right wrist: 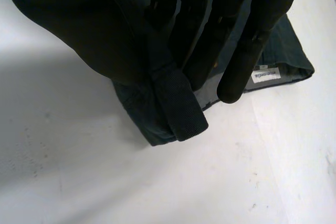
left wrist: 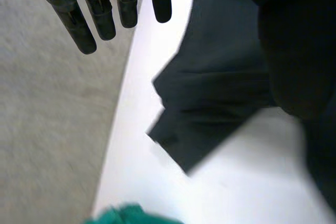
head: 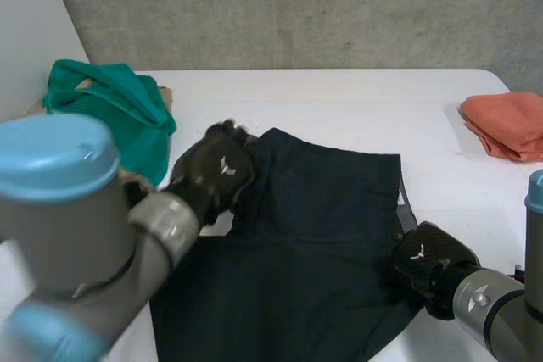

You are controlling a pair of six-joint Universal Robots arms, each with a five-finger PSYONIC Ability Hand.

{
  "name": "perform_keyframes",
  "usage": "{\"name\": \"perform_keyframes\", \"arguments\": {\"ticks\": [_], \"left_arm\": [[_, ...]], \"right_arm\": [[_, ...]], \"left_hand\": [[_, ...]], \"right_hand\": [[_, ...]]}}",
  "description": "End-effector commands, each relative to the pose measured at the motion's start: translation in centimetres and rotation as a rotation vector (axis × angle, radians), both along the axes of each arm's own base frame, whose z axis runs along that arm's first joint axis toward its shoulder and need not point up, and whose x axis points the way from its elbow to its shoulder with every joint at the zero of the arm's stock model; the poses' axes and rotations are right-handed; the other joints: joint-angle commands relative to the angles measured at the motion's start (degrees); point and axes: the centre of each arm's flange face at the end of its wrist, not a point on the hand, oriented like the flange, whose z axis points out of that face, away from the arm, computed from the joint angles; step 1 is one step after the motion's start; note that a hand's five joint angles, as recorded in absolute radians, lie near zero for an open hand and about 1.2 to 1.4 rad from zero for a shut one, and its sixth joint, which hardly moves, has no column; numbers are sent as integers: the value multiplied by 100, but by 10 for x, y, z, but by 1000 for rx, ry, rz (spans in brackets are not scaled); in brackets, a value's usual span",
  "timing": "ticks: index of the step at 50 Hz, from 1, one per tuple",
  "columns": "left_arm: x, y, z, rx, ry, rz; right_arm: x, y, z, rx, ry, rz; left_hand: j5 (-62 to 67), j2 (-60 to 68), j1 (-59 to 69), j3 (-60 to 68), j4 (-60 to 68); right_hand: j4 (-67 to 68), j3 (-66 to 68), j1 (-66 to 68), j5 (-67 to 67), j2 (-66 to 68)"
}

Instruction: Fold the laundry.

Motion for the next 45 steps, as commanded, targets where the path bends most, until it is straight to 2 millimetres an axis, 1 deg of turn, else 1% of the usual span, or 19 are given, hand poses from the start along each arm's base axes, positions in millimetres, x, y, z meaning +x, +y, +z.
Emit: {"name": "perform_keyframes", "arguments": {"ticks": [1, 2, 3, 5, 6, 8, 11, 13, 15, 16, 18, 22, 23, 27, 30, 31, 34, 39, 45], "left_arm": [[-26, -70, -51, -19, -22, -173], [-26, -85, -62, -4, -20, -194], [-26, -93, -69, 7, -19, -200], [-26, -104, -81, 27, -13, -221], [-28, -110, -91, 40, -9, -246], [-28, -118, -100, 47, -5, -250], [-26, -129, -112, 52, -5, -237], [-24, -134, -115, 54, -3, -218], [-22, -136, -116, 53, -5, -189], [-21, -136, -116, 51, -8, -174], [-20, -134, -117, 54, -20, -144], [-7, -124, -102, 61, -40, -55], [0, -117, -99, 73, -52, -29], [12, -98, -100, 114, -82, 8], [18, -91, -96, 129, -82, 40], [22, -87, -92, 137, -73, 70], [26, -85, -86, 153, -47, 116], [31, -83, -76, 194, 39, 187], [37, -86, -77, 212, 54, 271]], "right_arm": [[2, -1, -3, 1, -47, -17], [3, -1, -3, 0, -56, -22], [3, -1, -3, -1, -59, -24], [3, -2, -5, 1, -64, -28], [3, -2, -6, 2, -65, -29], [3, -1, -9, 13, -61, -30], [3, -2, -14, 21, -60, -32], [2, -2, -14, 20, -59, -35], [2, -2, -15, 22, -59, -36], [2, -2, -15, 22, -59, -36], [2, -2, -15, 20, -59, -36], [2, -2, -15, 20, -59, -36], [2, -1, -15, 20, -59, -35], [3, -1, -15, 20, -59, -32], [4, 0, -15, 21, -60, -28], [4, 0, -15, 21, -59, -27], [4, 0, -15, 22, -58, -27], [4, 1, -16, 24, -59, -27], [3, 2, -17, 30, -56, -30]], "left_hand": [[900, 998, 1040, 973, 1005], [1018, 1116, 1158, 1091, 1123], [1052, 1151, 1192, 1126, 1158], [1153, 1251, 1293, 1226, 1258], [1303, 1402, 1444, 1377, 1409], [1505, 1604, 1646, 1579, 1611], [2814, 2912, 2954, 2887, 2919], [4962, 5061, 5102, 5036, 5068], [6376, 6475, 6516, 6450, 6482], [6468, 6567, 6608, 6541, 6573], [6553, 6651, 6693, 6626, 6658], [6553, 6652, 6693, 6626, 6658], [6486, 6585, 6627, 6560, 6592], [6251, 6349, 6391, 6324, 6356], [6167, 6265, 6307, 6240, 6272], [5816, 5915, 5957, 5890, 5922], [5125, 5223, 5265, 5198, 5230], [4637, 4735, 4777, 4710, 4742], [4770, 4868, 4910, 4843, 4875]], "right_hand": [[1133, 1135, 1772, 1202, 1238], [1133, 1135, 1772, 1202, 1238], [1133, 1135, 1772, 1202, 1238], [1133, 1135, 1772, 1202, 1238], [1133, 1135, 1772, 1202, 1238], [1133, 1135, 1772, 1202, 1238], [1133, 1135, 1772, 1202, 1238], [1133, 1135, 1772, 1202, 1238], [1133, 1135, 1772, 1202, 1238], [1133, 1135, 1772, 1202, 1238], [1133, 1135, 1772, 1202, 1238], [1133, 1135, 1772, 1202, 1238], [1133, 1135, 1772, 1202, 1238], [1133, 1135, 1772, 1202, 1238], [1133, 1135, 1772, 1202, 1238], [1133, 1135, 1772, 1202, 1238], [1133, 1135, 1772, 1202, 1238], [1133, 1135, 1772, 1202, 1238], [1133, 1135, 1772, 1202, 1238]]}}
